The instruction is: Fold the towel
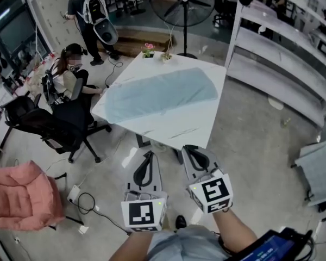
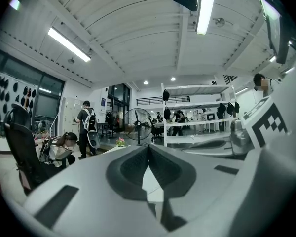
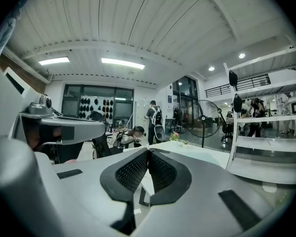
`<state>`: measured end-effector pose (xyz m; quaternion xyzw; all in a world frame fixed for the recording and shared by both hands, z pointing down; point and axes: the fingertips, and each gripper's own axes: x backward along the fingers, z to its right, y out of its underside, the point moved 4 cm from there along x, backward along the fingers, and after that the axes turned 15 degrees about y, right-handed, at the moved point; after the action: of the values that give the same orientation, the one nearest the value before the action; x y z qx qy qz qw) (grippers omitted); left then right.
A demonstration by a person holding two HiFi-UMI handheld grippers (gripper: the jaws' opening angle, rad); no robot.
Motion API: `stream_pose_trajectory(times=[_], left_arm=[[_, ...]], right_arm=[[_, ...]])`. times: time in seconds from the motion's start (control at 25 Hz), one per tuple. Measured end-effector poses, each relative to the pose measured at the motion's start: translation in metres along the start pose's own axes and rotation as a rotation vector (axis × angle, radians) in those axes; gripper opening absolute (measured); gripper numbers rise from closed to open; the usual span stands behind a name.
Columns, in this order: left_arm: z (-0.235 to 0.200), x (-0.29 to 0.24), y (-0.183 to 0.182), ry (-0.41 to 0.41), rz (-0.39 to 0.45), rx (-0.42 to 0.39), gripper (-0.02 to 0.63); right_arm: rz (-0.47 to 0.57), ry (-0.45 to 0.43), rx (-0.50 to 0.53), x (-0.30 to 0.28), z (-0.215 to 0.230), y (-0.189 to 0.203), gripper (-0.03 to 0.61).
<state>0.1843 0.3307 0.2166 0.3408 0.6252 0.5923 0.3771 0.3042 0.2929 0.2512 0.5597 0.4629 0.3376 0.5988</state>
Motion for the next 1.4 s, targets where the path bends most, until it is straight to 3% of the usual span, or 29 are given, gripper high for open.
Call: stream_pose_trajectory(times=[0.24,0.48,1.0,1.4], left_arm=[[-0.047,-0.035,0.023,-0.006,-0.027,0.031,0.008],[-0.124,-0.09,0.06,-0.005,-0.092,0.098,0.008],[-0.28,-0.207,0.021,0.047,-0.063,0.061,0.008],[-0.305,-0.252,-0.015,0.093,-0.015,0.014,0.008]], right_arm=[[-0.022,-0.007,-0.015,-0.059,-0.002,0.017,0.021],[-0.091,0.008,-0.009,-0.148,-0.003,0.035,0.023],[-0.045,0.107,0.031,-0.325,0.011,-0.029,0.023],[0.014,0.174,0.057,-0.358,0.041,-0.069,0.023]])
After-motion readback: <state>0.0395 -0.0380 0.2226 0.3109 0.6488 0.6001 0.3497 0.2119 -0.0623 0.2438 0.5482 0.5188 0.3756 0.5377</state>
